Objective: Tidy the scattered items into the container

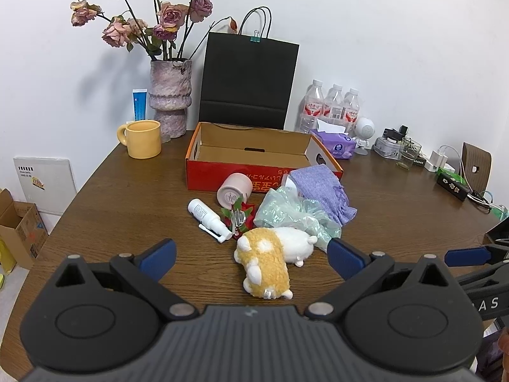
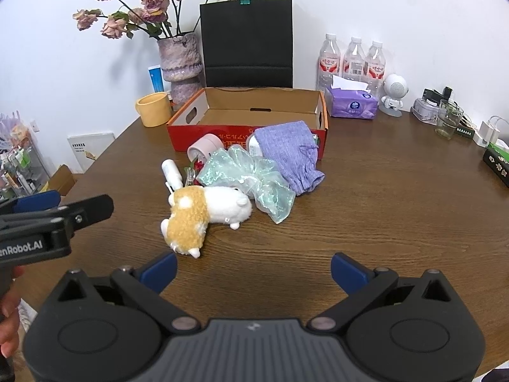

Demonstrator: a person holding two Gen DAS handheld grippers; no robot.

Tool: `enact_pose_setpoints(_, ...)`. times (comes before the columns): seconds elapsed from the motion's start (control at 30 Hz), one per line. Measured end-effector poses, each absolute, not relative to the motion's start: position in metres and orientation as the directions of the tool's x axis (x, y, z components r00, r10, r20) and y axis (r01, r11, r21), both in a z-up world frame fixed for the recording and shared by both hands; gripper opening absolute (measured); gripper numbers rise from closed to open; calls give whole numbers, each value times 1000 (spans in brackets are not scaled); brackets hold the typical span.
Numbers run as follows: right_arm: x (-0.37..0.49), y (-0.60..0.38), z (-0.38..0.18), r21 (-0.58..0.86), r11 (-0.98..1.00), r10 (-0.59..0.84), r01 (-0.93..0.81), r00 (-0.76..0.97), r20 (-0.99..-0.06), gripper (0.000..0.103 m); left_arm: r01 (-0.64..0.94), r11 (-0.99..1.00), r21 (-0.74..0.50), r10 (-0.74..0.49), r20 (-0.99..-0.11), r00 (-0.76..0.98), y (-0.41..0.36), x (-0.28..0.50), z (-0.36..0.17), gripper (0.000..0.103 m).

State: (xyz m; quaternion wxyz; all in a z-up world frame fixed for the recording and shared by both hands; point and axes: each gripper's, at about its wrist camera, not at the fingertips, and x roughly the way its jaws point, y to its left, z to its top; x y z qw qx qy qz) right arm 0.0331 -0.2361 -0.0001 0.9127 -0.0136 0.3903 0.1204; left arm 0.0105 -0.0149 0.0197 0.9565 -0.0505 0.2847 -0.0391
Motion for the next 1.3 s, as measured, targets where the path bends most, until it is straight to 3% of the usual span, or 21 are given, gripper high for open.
enact_pose_setpoints(1.3, 35, -238, -2, 87, 970, 220, -227, 667, -712, 103, 39, 991, -127, -103, -547, 831, -13, 11, 17, 103)
